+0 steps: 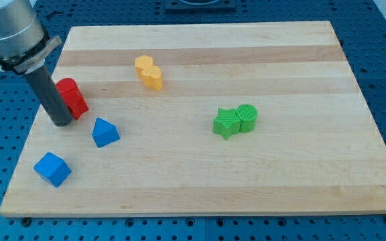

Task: Push the red star slightly up

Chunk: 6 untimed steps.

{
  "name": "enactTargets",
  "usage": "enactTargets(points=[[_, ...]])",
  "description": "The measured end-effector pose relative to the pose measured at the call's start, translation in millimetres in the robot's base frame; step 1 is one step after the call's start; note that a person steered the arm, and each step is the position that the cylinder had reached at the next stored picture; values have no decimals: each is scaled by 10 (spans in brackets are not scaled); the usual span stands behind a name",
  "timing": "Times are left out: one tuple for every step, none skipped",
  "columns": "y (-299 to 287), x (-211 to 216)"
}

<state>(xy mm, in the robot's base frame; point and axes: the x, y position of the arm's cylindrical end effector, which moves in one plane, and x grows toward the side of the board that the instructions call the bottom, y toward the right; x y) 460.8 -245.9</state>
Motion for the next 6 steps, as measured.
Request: enactTargets(points=[[0,190],[-203,317],[-342,212],[-205,-78],[177,-263],[489,-217]])
